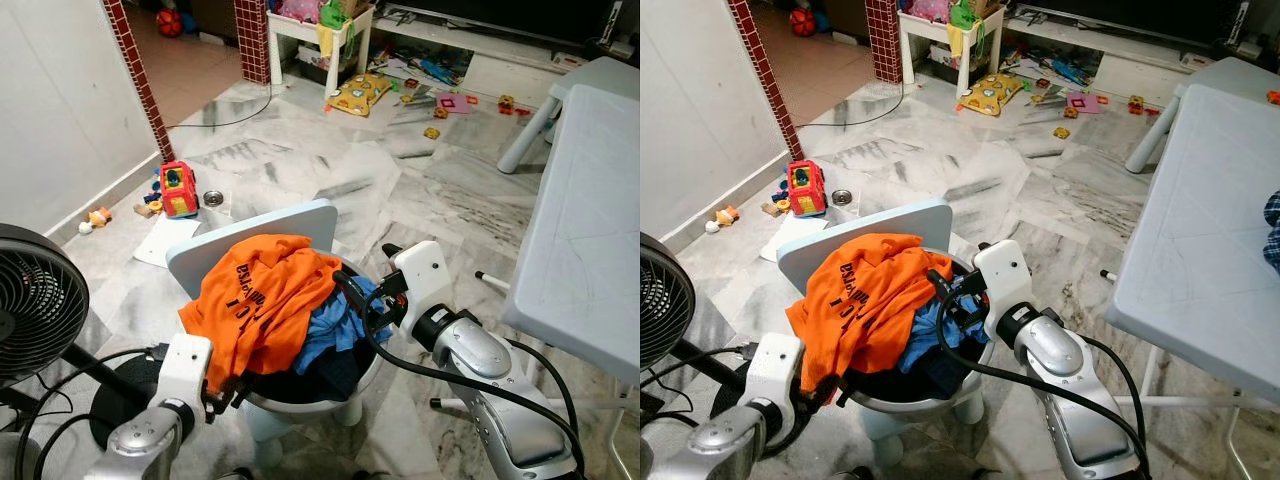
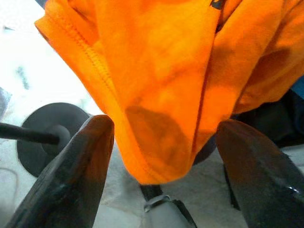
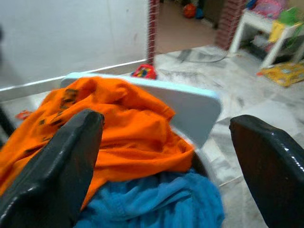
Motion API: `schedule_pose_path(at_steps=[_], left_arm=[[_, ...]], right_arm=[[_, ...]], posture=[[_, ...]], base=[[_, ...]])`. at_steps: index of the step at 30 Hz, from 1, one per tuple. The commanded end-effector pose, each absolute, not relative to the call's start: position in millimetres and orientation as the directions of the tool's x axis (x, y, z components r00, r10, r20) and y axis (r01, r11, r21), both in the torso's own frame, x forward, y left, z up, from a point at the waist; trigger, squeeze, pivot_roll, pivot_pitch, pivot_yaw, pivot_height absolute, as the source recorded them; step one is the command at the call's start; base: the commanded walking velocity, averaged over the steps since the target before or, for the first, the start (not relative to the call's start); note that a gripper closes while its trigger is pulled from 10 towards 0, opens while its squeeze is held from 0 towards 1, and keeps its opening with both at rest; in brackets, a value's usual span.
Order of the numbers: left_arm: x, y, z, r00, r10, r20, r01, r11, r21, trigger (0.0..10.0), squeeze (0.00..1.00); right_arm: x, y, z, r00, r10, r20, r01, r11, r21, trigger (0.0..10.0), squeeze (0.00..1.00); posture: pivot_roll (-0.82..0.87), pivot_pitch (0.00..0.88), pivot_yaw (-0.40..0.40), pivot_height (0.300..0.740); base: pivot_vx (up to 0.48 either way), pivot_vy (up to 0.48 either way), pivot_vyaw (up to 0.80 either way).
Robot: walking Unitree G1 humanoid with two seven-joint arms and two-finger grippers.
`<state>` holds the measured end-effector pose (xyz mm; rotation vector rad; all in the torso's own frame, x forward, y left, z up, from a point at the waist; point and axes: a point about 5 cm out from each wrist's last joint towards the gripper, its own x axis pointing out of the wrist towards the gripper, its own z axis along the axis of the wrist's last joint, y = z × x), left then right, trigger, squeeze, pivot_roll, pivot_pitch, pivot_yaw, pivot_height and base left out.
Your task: Hang hanger
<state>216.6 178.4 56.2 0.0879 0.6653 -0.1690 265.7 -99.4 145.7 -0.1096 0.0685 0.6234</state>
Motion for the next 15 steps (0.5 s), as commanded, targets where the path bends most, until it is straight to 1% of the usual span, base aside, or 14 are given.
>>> schedule_pose_path(at_steps=[1, 2, 3, 4, 9, 15], left_arm=[[218, 180, 53, 0.765, -0.141, -0.629, 0.197, 0.980, 0.020, 10.0, 1.00], [221, 180, 52, 0.762, -0.149, -0.631, 0.205, 0.979, 0.017, 1.0, 0.00], [224, 181, 51, 0.759, -0.152, -0.633, 0.210, 0.978, 0.016, 0.4, 0.00], [227, 182, 49, 0.756, -0.153, -0.636, 0.209, 0.978, 0.013, 0.0, 0.00], [232, 184, 44, 0.749, -0.159, -0.643, 0.216, 0.976, 0.010, 0.0, 0.00], [233, 183, 40, 0.744, -0.167, -0.647, 0.222, 0.975, 0.004, 0.0, 0.00]], right_arm=[[258, -91, 146, 0.762, 0.639, -0.107, -0.646, 0.760, -0.064, 10.0, 0.00], [254, -89, 145, 0.735, 0.667, -0.123, -0.676, 0.734, -0.058, 10.0, 0.00], [249, -86, 143, 0.700, 0.699, -0.142, -0.711, 0.701, -0.051, 10.0, 0.00], [244, -86, 141, 0.670, 0.724, -0.168, -0.739, 0.672, -0.051, 10.0, 0.00], [239, -92, 134, 0.640, 0.735, -0.222, -0.762, 0.645, -0.059, 10.0, 0.00], [240, -96, 133, 0.640, 0.728, -0.246, -0.760, 0.647, -0.065, 10.0, 0.00]], posture=[[-0.11, 0.142, -0.021, 0.740], [-0.11, 0.141, -0.020, 0.740], [-0.11, 0.141, -0.020, 0.740], [-0.11, 0.141, -0.018, 0.740], [-0.12, 0.145, -0.013, 0.740], [-0.13, 0.146, -0.012, 0.740]], base=[[0.000, 0.000, 0.00], [0.000, 0.000, 0.00], [0.000, 0.000, 0.00], [0.000, 0.000, 0.00], [0.000, 0.000, 0.00], [0.000, 0.000, 0.00]])
